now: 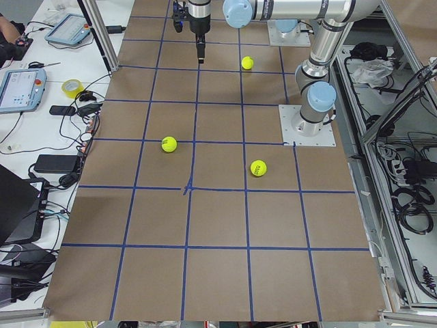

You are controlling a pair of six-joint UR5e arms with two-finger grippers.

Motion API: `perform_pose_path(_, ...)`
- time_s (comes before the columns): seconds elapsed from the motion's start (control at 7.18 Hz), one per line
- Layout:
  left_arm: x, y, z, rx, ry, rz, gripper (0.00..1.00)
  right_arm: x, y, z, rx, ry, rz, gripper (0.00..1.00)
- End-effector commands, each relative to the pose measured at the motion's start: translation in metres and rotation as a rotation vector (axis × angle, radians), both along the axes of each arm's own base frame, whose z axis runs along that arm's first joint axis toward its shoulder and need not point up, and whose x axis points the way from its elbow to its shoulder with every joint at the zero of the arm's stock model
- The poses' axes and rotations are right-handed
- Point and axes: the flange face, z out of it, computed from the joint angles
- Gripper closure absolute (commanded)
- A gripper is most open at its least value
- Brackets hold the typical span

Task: Lift up tennis ball bucket
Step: 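Move the right gripper over the white-and-navy tennis ball can, then close the right gripper on the can's navy-rimmed end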

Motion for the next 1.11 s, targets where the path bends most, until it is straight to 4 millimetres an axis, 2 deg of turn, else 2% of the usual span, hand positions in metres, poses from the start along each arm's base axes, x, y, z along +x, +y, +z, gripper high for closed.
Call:
perform_pose_path(0.0,0.000,0.001,-0.003,0.006,-0.001,0.000,0.00,-0.013,-0.006,-0.054,0.068,-0.007,0.001,0.00)
perform_pose_path(0.14,0.000,0.001,-0.004,0.007,0.001,0.000,0.00,-0.014,-0.009,-0.076,0.094,-0.018,0.001,0.00)
perform_pose_path(0.56,0.000,0.002,-0.007,0.007,0.001,0.000,0.00,-0.016,-0.009,-0.105,0.140,-0.024,0.005,0.00)
perform_pose_path(0.7,0.000,0.003,-0.006,0.006,0.001,0.000,0.00,-0.018,-0.009,-0.120,0.167,-0.013,0.007,0.00)
perform_pose_path(0.98,0.002,0.002,-0.005,-0.002,0.002,0.003,0.00,-0.017,-0.008,-0.121,0.177,-0.010,0.008,0.00)
